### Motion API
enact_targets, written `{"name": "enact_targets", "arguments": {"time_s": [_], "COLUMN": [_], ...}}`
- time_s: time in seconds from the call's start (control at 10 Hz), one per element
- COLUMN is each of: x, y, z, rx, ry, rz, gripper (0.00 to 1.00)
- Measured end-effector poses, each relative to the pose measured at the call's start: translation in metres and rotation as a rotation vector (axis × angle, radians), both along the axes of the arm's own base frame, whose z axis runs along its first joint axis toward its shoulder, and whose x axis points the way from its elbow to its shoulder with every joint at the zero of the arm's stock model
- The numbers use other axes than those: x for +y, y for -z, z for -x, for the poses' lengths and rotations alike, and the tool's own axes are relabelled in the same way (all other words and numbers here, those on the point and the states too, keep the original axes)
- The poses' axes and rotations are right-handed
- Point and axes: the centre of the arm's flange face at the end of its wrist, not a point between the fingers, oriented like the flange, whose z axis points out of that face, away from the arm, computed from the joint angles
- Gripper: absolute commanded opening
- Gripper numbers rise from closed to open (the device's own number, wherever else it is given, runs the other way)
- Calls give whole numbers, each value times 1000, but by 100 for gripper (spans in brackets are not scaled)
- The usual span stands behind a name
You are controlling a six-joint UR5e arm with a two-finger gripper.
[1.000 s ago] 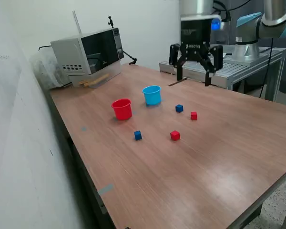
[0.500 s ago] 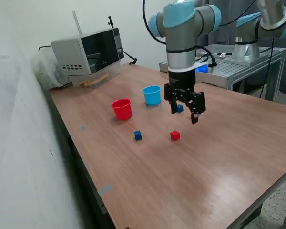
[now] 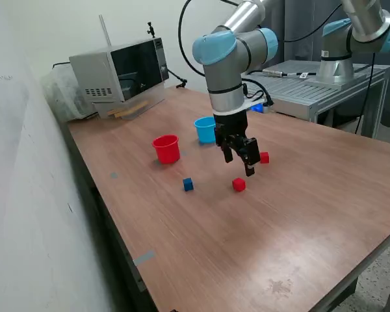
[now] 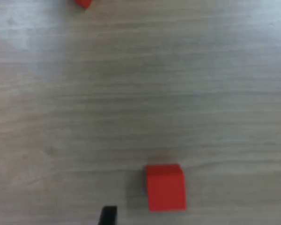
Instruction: Place red objects in the red bin, and blue objects in the blue bin.
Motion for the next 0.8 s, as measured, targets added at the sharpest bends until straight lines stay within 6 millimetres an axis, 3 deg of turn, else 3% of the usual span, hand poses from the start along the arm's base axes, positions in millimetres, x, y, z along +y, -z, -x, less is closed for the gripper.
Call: {"name": "enact_targets", "arguments": {"time_s": [0.6, 0.7, 0.8], "x": [11, 11, 11], "y": [36, 41, 44], "z": [0, 1, 2], "rx": [-24, -21, -19], "ry": [-66, -72, -77], "rz": [8, 9, 9], "gripper": [100, 0, 0]}}
